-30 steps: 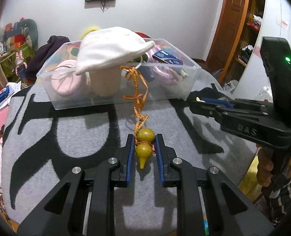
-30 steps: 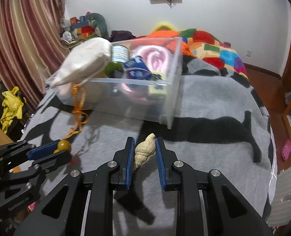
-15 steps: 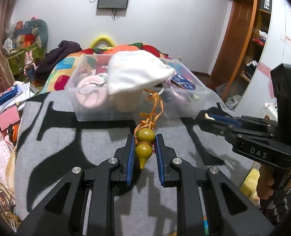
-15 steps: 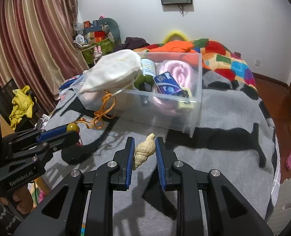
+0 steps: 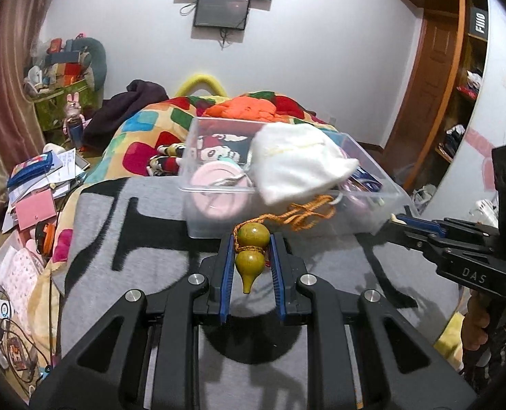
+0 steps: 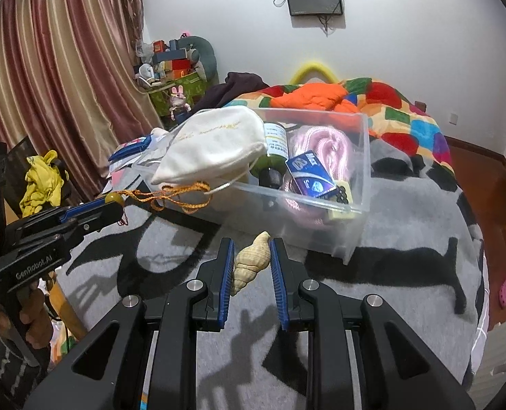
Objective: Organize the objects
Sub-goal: 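Lift the gourd and seashell and carry both over the clear box, then release the seashell into the box while left tool drops the gourd inside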
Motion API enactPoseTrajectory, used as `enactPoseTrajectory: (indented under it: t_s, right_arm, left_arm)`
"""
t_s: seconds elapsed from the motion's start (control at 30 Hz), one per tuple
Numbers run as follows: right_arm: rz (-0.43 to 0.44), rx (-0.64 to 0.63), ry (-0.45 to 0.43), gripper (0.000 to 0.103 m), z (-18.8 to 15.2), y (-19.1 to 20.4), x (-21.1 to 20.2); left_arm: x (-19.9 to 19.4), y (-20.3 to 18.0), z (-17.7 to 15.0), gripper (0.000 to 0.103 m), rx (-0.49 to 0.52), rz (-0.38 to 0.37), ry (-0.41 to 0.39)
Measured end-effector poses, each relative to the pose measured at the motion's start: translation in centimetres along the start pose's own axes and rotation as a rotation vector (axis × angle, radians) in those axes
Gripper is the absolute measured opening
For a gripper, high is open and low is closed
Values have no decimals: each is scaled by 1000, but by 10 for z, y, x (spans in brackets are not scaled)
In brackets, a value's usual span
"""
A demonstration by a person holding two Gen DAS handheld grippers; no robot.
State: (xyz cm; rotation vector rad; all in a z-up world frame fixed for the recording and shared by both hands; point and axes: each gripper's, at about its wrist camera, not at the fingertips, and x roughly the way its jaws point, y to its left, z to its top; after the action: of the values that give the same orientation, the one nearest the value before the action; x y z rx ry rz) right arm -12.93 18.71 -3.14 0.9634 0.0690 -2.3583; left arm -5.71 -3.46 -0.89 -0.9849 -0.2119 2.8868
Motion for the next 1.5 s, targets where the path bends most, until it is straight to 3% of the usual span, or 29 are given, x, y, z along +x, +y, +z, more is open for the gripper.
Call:
enactPoseTrajectory:
  t_s: [0.37, 0.63, 1.5]
  right_arm:
    - [-3, 3, -40, 19, 19, -5, 0]
    - [-43, 26, -65, 19, 34, -13, 6]
    - [-8, 36, -5, 18, 53, -16, 59]
  left_arm:
    - [4, 7, 24, 20, 13, 30, -42]
    - [25, 16, 43, 20, -1, 18, -25]
    - [70, 18, 56, 20, 21, 48, 33]
